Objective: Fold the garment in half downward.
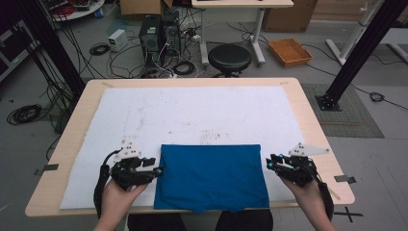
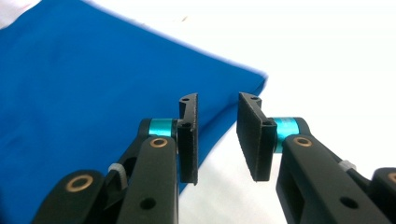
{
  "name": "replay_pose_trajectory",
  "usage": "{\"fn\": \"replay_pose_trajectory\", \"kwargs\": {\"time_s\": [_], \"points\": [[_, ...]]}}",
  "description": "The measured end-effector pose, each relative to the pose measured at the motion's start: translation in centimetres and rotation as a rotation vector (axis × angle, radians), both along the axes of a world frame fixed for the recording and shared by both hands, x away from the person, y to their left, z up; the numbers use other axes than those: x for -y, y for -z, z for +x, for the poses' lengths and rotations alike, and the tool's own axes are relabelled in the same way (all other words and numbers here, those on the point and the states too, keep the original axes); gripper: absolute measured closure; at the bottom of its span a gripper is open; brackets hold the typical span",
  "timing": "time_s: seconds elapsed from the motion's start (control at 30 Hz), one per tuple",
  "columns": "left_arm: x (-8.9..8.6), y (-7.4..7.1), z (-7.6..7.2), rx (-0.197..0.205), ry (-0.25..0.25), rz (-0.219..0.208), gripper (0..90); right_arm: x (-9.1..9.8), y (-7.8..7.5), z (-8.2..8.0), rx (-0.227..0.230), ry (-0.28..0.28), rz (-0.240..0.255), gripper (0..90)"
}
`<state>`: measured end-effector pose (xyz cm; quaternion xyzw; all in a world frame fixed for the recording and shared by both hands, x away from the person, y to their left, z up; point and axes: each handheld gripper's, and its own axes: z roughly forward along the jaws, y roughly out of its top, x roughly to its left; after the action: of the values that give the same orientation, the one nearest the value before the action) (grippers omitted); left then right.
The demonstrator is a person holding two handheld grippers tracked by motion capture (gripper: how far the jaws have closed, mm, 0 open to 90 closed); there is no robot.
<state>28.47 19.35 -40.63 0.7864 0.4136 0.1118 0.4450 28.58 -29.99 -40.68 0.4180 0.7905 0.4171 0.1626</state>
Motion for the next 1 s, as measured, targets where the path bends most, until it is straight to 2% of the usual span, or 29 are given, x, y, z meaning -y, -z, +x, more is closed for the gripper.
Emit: {"fn": "replay_pose_trajectory", "kwargs": {"time_s": [0.17, 0.27, 0.3, 0.4, 0.47, 0.57, 0.63, 0.7, 0.77, 0.83, 0.93, 1.0], "points": [[0.3, 0.4, 3.8, 0.022, -0.065, 0.024, 49.5, -0.2, 0.5, 4.2, -0.026, 0.067, 0.027, 66.7], [0.4, 1.0, 5.7, 0.022, -0.110, 0.034, 49.6, -0.5, 1.1, 6.1, -0.052, 0.095, 0.043, 64.4], [0.4, 1.2, 6.2, 0.018, -0.119, 0.026, 49.6, -0.6, 1.4, 6.6, -0.062, 0.103, 0.044, 64.1], [0.7, 2.0, 7.3, -0.017, -0.118, 0.041, 49.8, -1.0, 2.1, 7.7, -0.080, 0.118, 0.032, 62.7], [1.0, 2.5, 7.7, -0.037, -0.121, 0.070, 50.5, -1.2, 2.5, 8.1, -0.093, 0.117, 0.023, 62.7], [1.1, 3.2, 8.2, -0.077, -0.107, 0.088, 51.6, -1.5, 3.1, 8.5, -0.118, 0.096, 0.018, 62.9], [1.2, 3.5, 8.2, -0.091, -0.097, 0.100, 55.9, -1.9, 3.5, 8.6, -0.139, 0.084, 0.000, 66.0], [1.3, 3.6, 8.0, -0.077, -0.093, 0.121, 60.1, -2.0, 3.8, 8.7, -0.148, 0.068, -0.019, 70.7], [1.4, 3.6, 8.0, -0.078, -0.080, 0.121, 68.4, -2.1, 3.9, 8.6, -0.145, 0.060, -0.021, 80.2], [1.5, 3.6, 7.8, -0.072, -0.073, 0.122, 76.7, -2.1, 3.9, 8.6, -0.140, 0.042, -0.026, 85.6], [1.5, 3.6, 7.8, -0.072, -0.068, 0.110, 84.3, -2.1, 3.8, 8.5, -0.125, 0.032, -0.044, 87.6], [1.5, 3.6, 7.9, -0.070, -0.066, 0.104, 85.7, -2.0, 3.7, 8.6, -0.110, 0.026, -0.054, 87.8]]}}
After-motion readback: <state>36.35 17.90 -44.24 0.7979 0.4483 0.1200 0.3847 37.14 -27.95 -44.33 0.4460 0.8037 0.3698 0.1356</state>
